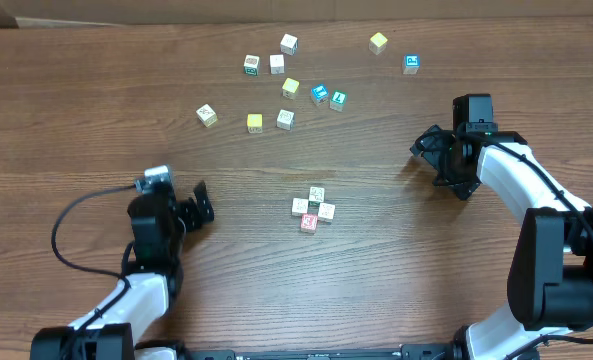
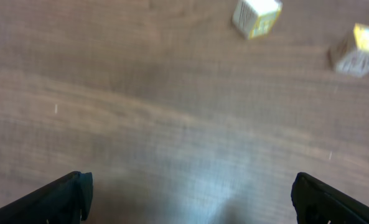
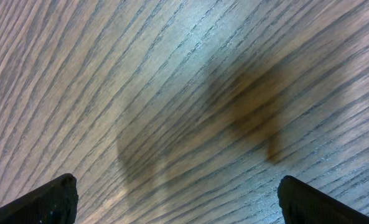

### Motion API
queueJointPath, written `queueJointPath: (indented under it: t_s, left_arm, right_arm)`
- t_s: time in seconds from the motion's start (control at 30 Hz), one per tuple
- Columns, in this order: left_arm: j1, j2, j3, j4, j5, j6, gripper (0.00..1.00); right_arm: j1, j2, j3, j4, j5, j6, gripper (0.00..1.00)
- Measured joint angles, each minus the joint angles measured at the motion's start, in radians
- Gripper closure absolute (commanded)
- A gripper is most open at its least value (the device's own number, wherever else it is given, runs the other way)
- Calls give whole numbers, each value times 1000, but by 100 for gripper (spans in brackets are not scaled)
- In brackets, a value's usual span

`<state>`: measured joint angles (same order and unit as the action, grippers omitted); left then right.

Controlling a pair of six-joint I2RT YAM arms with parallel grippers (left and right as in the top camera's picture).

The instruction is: Form a circle

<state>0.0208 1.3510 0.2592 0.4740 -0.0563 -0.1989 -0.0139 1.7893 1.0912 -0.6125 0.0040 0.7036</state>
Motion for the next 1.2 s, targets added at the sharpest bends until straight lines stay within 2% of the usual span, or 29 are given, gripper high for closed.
queueJointPath:
  t_s: [0.17,0.43,0.7,1.0,1.2]
  left_arm:
    - [0,-51,-92,5,0,-15,0]
    - [0,-142,-227,50,-31,-127,0]
    - [0,-257,-238,-77,-51,-180,0]
    - [0,-306,-239,-138,-53,-192,1]
    - [0,-458,-241,-319,-53,-193,1]
  right_arm:
    - [0,0,0,-1,0,0,0]
    - [0,0,0,0,0,0,0]
    - [0,0,0,0,0,0,0]
    - [0,0,0,0,0,0,0]
    - [0,0,0,0,0,0,0]
